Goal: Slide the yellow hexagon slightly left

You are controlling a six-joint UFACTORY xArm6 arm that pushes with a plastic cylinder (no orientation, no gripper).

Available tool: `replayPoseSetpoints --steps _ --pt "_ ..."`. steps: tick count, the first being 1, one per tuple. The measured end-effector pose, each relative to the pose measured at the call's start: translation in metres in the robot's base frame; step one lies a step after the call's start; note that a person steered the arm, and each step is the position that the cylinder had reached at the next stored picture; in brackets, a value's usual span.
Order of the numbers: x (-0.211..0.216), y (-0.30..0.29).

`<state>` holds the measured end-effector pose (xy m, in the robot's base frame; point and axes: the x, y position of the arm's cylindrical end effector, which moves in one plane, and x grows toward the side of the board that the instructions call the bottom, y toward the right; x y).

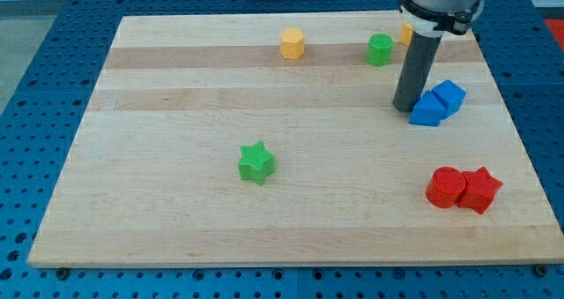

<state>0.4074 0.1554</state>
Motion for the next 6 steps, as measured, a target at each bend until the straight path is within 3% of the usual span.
replayPoseSetpoints --steps 4,6 --pt "-0.004 -0.056" --pt "-0.116 -0.095"
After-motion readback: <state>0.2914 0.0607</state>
